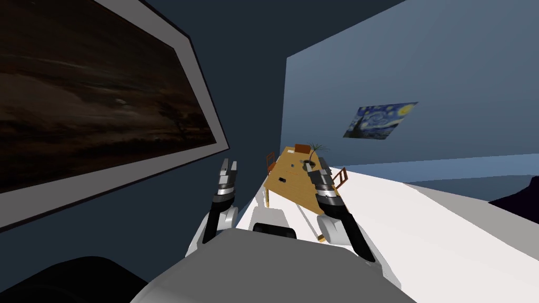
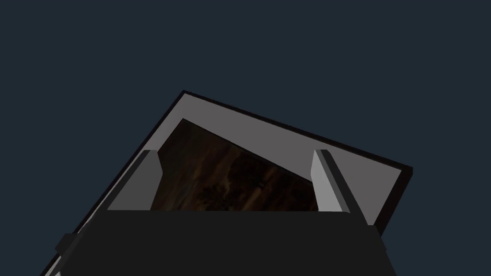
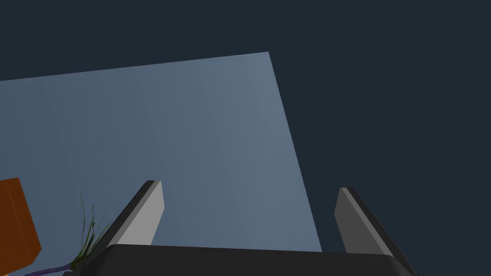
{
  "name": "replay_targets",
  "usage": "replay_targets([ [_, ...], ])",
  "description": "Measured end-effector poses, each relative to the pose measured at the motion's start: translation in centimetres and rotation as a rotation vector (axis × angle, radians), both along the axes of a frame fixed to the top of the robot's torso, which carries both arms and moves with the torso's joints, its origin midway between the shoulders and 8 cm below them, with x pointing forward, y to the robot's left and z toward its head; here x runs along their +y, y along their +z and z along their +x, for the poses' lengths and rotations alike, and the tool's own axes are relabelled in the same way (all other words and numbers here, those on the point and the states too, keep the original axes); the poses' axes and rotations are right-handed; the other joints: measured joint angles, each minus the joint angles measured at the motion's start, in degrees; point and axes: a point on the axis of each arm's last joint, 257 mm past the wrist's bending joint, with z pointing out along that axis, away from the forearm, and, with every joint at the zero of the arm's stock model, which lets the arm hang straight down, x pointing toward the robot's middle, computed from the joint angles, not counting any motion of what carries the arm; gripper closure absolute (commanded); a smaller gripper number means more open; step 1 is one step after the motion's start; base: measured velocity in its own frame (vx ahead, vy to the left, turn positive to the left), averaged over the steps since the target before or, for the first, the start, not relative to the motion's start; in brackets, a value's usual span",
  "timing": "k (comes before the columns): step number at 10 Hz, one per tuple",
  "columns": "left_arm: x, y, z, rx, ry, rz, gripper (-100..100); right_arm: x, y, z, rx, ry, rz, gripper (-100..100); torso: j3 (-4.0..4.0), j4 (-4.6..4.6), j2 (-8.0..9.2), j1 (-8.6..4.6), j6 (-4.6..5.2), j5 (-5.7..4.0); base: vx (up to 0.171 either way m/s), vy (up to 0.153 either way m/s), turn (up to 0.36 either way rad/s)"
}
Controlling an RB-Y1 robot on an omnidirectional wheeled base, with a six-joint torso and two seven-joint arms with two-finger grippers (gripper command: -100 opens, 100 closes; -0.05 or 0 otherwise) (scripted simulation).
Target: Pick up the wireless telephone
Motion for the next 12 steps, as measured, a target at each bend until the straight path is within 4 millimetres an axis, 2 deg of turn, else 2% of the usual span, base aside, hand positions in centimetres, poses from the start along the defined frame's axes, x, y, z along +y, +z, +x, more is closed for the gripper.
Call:
replay_targets([
  [4,0.0,0.0,0.0,0.0,0.0,0.0,0,4.2,-1.5,0.7,0.034,0.125,-0.092,-100,-0.03,-0.01,-0.05,-0.05,-0.02,-0.01,-0.005,-0.048,0.227],
  [9,0.0,0.0,0.0,0.0,0.0,0.0,0,10.1,-5.2,1.1,0.099,0.276,-0.231,-100,-0.04,-0.02,-0.07,0.02,-0.03,0.0,-0.006,-0.03,0.186],
  [12,0.0,0.0,0.0,0.0,0.0,0.0,0,12.2,-8.0,0.8,0.145,0.343,-0.31,-100,-0.05,-0.02,-0.08,0.02,0.02,0.0,-0.002,-0.022,0.22],
])
